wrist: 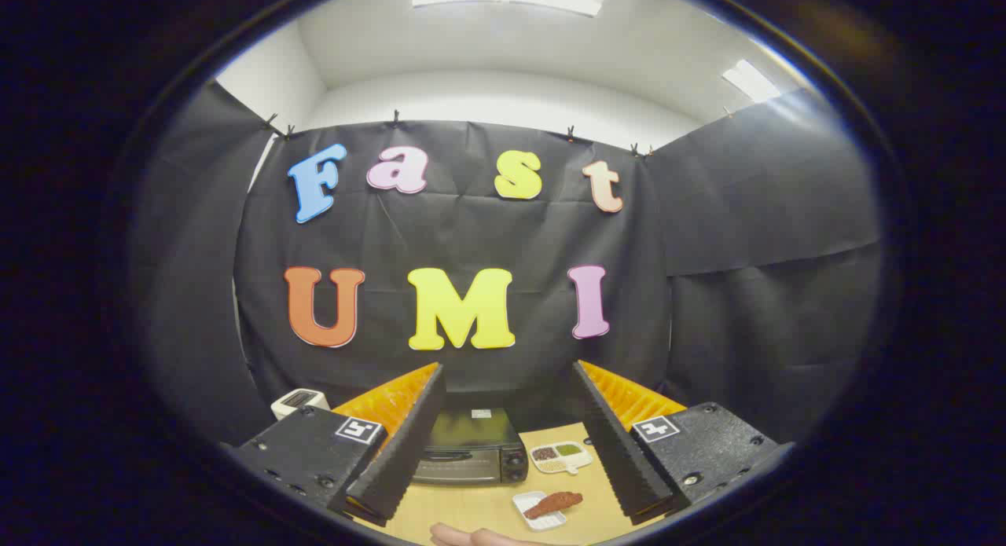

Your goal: Open the toaster oven, put the food inside, and close the toaster oven door.

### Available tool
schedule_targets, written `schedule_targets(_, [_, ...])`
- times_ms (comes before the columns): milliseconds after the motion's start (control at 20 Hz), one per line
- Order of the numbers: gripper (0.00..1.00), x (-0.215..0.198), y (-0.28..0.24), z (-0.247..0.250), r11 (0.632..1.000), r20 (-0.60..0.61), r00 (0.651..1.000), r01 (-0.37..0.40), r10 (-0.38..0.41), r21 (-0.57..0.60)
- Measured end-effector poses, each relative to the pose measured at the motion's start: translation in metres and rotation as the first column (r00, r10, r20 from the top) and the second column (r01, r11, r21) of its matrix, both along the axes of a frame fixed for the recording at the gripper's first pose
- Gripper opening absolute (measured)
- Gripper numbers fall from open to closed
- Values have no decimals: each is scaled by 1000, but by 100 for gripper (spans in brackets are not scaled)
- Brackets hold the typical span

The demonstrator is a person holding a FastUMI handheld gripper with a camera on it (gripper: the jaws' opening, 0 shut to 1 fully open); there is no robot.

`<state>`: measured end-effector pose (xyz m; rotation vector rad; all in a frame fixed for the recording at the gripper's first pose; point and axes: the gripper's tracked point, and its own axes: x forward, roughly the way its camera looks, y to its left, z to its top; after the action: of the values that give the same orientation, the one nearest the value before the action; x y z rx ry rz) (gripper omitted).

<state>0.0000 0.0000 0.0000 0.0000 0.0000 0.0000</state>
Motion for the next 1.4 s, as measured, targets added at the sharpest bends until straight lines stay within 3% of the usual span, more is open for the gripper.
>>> schedule_targets(800, [100, 4, 1, -5, 1000, 12, 1000, -22, 22, -5])
schedule_targets(1100, [100, 36, 15, -26, 998, 10, 998, -56, 56, -27])
schedule_targets(1400, [100, 96, 52, -93, 993, -107, 990, -101, 95, -56])
